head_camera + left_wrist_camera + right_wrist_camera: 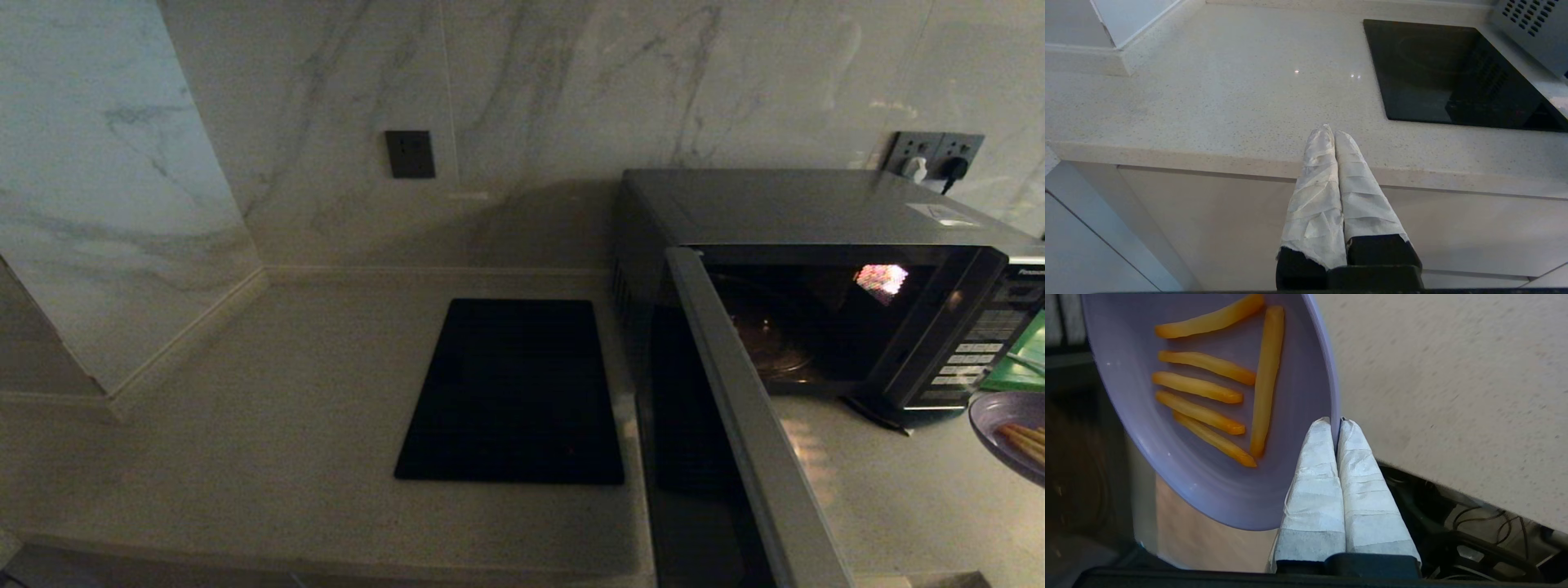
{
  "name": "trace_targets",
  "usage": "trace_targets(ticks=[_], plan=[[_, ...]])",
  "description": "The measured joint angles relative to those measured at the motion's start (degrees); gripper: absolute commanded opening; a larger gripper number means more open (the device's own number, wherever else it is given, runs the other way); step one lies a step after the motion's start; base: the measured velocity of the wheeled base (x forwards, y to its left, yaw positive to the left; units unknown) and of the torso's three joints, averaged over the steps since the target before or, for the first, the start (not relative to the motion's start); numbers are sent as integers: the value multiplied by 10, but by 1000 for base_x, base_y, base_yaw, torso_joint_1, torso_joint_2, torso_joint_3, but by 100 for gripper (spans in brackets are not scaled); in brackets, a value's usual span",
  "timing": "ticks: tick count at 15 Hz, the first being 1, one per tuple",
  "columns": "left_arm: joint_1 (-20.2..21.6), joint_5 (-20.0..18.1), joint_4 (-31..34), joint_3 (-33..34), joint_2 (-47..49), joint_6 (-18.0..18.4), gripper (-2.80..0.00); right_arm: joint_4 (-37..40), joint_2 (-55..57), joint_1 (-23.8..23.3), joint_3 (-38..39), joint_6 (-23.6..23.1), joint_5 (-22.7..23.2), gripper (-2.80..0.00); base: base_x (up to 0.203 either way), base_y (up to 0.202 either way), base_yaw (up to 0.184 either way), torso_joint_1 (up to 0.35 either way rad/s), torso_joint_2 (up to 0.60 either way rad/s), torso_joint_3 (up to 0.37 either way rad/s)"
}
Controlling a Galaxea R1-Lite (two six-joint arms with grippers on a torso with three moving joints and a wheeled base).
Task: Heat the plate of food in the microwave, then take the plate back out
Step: Put the plate in the microwave oven
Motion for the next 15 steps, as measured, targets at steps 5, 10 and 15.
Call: trace_targets(ticks=[5,10,15], plan=[[0,0,0,0,0,0,-280,35,-42,47,15,-3,20,-280,0,0,0,0,0,0],[0,0,0,0,0,0,-280,52,-65,96,27,-3,34,-280,0,0,0,0,0,0],[0,0,0,0,0,0,-280,60,-79,152,27,-1,48,-280,0,0,0,0,0,0]])
